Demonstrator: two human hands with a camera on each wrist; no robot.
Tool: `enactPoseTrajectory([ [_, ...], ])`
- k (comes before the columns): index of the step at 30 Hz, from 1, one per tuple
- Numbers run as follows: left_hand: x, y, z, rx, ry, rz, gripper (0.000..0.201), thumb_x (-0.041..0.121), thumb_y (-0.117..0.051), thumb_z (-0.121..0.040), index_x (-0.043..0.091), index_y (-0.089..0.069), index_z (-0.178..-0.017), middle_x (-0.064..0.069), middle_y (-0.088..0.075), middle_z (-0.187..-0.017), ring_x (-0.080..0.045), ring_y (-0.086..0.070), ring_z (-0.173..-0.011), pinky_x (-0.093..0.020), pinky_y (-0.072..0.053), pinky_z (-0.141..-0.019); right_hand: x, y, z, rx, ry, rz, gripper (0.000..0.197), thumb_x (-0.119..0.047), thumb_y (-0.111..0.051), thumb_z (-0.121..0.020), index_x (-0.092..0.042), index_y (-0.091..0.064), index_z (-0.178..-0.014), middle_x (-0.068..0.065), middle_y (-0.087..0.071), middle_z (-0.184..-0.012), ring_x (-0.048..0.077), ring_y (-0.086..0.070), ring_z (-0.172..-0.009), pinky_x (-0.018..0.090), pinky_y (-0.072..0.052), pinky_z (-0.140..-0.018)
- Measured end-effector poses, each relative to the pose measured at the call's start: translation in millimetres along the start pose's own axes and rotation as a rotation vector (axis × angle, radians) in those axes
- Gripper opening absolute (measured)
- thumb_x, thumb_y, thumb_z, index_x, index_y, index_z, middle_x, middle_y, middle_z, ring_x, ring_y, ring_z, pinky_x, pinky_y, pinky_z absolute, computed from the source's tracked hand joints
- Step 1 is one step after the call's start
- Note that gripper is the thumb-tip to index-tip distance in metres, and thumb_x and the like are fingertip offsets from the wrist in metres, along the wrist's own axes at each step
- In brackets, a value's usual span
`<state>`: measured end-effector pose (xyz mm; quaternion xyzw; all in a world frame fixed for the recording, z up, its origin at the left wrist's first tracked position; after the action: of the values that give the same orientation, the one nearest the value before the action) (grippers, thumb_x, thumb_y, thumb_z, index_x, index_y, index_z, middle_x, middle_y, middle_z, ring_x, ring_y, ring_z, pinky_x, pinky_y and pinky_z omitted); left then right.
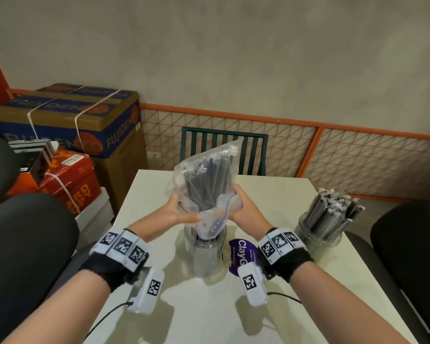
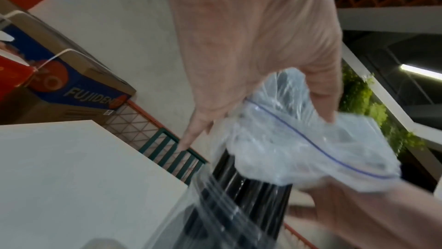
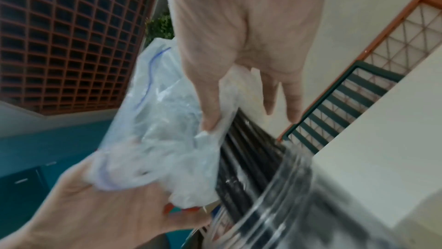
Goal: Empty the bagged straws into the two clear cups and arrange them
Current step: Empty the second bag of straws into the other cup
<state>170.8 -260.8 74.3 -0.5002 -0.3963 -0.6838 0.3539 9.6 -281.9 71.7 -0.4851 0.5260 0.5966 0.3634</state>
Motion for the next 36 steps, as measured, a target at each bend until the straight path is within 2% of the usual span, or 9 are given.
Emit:
enactPoseTrajectory([
  [4,12.3,23.2,2.6,0.056,-0.015,0.079,0.106,0.048,-0.078,-0.063,0.036,-0.01,-0.144,0.018,-0.04,-0.129,-0.007,-0.039,-0.122,-0.027,-0.029,-0.102,-15.0,15.2,6.3,-0.069,0.04,0.147,0.105,-0.028,-0.082,-0.067,-0.025,-0.015,-0.148,-0.008,-0.035,-0.147,0.006,-0.034,-0.134,0.029,-0.032,-0.109],
  [9,17.3,33.9,7.9,0.232,-0.048,-0.117,0.108,0.063,-0.071,-0.062,0.038,-0.008,-0.145,0.005,-0.028,-0.151,-0.017,-0.026,-0.139,-0.036,-0.026,-0.109,-31.8,26.2,21.8,-0.054,0.076,0.192,0.096,-0.016,-0.075,-0.076,-0.025,-0.011,-0.148,-0.012,-0.036,-0.136,-0.007,-0.029,-0.125,0.0,-0.029,-0.093],
  [16,54.3,35.5,24.0,0.384,-0.19,0.021,0.111,0.06,-0.074,-0.06,0.036,-0.004,-0.144,0.006,-0.035,-0.146,-0.014,-0.037,-0.133,-0.041,-0.03,-0.112,-43.4,30.4,22.9,0.044,0.147,0.191,0.08,-0.002,-0.057,-0.089,-0.024,-0.009,-0.149,0.003,-0.045,-0.138,0.017,-0.046,-0.128,0.028,-0.038,-0.106],
  [20,84.6,36.0,33.1,0.448,-0.248,0.046,0.078,0.031,-0.066,-0.08,0.029,-0.008,-0.133,0.006,-0.049,-0.125,-0.007,-0.048,-0.114,-0.032,-0.034,-0.105,-66.0,44.5,19.7,0.123,0.211,0.11,0.072,0.009,-0.043,-0.092,-0.023,-0.013,-0.149,-0.002,-0.045,-0.135,0.008,-0.046,-0.124,0.007,-0.038,-0.097],
  [23,97.4,41.2,35.3,0.496,-0.222,0.194,0.086,0.037,-0.067,-0.079,0.024,-0.008,-0.14,0.005,-0.052,-0.121,-0.011,-0.047,-0.111,-0.033,-0.031,-0.099,-83.2,56.4,25.3,0.172,0.251,0.122,0.079,0.018,-0.041,-0.087,-0.03,-0.019,-0.146,-0.006,-0.045,-0.134,0.004,-0.049,-0.122,0.012,-0.04,-0.095],
  [26,103.5,35.4,38.2,0.39,-0.136,0.277,0.088,0.056,-0.074,-0.064,0.02,-0.038,-0.135,-0.01,-0.059,-0.116,-0.019,-0.058,-0.091,-0.037,-0.044,-0.08,-105.4,74.1,48.1,0.242,0.379,0.116,0.075,0.019,-0.044,-0.083,-0.045,-0.037,-0.121,-0.014,-0.054,-0.121,-0.005,-0.053,-0.111,0.021,-0.044,-0.099],
  [29,118.1,19.0,48.5,0.28,-0.13,0.287,0.032,0.039,-0.061,-0.084,0.016,-0.065,-0.105,-0.014,-0.064,-0.097,-0.019,-0.061,-0.076,-0.029,-0.048,-0.066,-122.3,85.9,91.3,0.287,0.442,0.288,0.063,0.017,-0.046,-0.082,-0.043,-0.043,-0.101,-0.018,-0.058,-0.104,-0.007,-0.056,-0.095,0.017,-0.048,-0.083],
  [32,143.8,11.9,64.9,0.367,-0.303,0.093,0.022,0.023,-0.048,-0.093,0.025,-0.068,-0.103,-0.009,-0.064,-0.115,-0.016,-0.056,-0.087,-0.025,-0.044,-0.071,-103.8,81.8,123.2,0.089,0.247,0.697,0.04,-0.002,-0.054,-0.088,-0.025,-0.045,-0.119,-0.012,-0.054,-0.11,0.005,-0.056,-0.102,0.014,-0.04,-0.078],
  [36,146.7,-32.3,75.0,0.243,-0.313,-0.183,0.024,0.032,-0.044,-0.095,0.026,-0.064,-0.108,0.003,-0.059,-0.1,-0.012,-0.054,-0.085,-0.022,-0.046,-0.064,-65.6,93.4,171.3,-0.313,-0.163,0.811,0.09,-0.047,-0.072,-0.074,-0.039,-0.012,-0.141,-0.013,-0.034,-0.143,0.009,-0.045,-0.125,0.025,-0.04,-0.103],
])
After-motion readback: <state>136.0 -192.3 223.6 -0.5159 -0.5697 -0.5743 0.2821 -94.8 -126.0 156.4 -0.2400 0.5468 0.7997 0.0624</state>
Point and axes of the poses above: each hand's wrist, its own z-axis away from the middle knuckle, its own y-axis out of the back of the hand, x = y × z, the point moved 8 cm from there along -z, towards the middle knuckle
